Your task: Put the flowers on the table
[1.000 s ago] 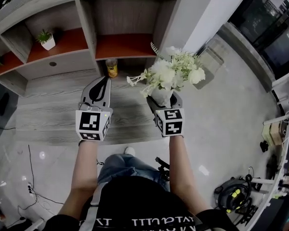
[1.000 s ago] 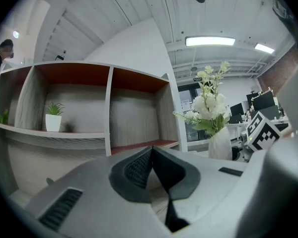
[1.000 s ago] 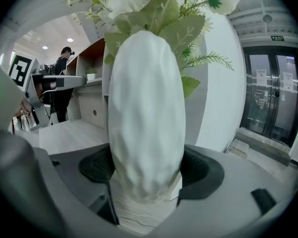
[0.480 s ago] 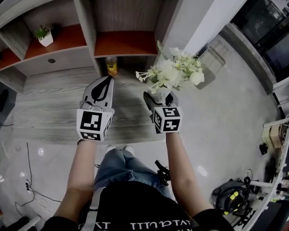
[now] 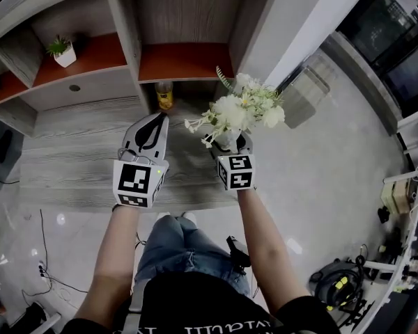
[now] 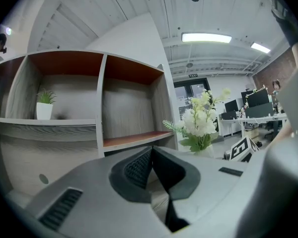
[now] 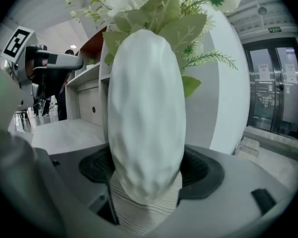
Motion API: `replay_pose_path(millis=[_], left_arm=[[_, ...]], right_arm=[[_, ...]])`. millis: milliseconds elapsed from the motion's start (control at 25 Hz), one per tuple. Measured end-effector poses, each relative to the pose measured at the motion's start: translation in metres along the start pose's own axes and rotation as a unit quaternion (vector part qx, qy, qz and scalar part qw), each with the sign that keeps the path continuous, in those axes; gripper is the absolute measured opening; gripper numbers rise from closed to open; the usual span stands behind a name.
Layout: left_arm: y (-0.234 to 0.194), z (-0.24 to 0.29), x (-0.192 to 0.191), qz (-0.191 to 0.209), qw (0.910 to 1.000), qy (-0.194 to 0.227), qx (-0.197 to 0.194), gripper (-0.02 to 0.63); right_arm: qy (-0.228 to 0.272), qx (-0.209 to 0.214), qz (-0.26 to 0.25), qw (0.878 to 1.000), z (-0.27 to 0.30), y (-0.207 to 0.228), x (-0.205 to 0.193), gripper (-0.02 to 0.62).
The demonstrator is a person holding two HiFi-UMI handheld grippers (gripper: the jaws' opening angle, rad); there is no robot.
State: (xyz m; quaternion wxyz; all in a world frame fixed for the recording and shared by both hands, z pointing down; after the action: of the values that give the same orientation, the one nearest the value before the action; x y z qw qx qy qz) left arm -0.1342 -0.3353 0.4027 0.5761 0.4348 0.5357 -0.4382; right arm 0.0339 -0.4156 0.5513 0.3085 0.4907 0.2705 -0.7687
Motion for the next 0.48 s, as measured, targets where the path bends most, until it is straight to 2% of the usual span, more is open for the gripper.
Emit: replay_pose_path(millis=[480], left_arm=[[-0.016, -0.005, -0.005, -0.002, 0.9998, -0.005, 0.018, 0.011]], right_arm=[[-0.015, 0.003, -0.014, 1.000, 0.021, -0.009, -0.026, 0.385]])
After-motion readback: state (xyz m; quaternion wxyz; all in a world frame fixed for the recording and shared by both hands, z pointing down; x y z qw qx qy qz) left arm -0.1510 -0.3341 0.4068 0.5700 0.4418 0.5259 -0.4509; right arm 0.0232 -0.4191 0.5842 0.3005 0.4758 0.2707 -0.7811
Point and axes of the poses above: the fingertips, and each gripper's own axes: z forward along the fingers, y to its right, x out of its top, the point moved 4 cm from there along -z, backward along the fingers, and after that the axes turned 6 degrees about -z, right-handed, at the moved point
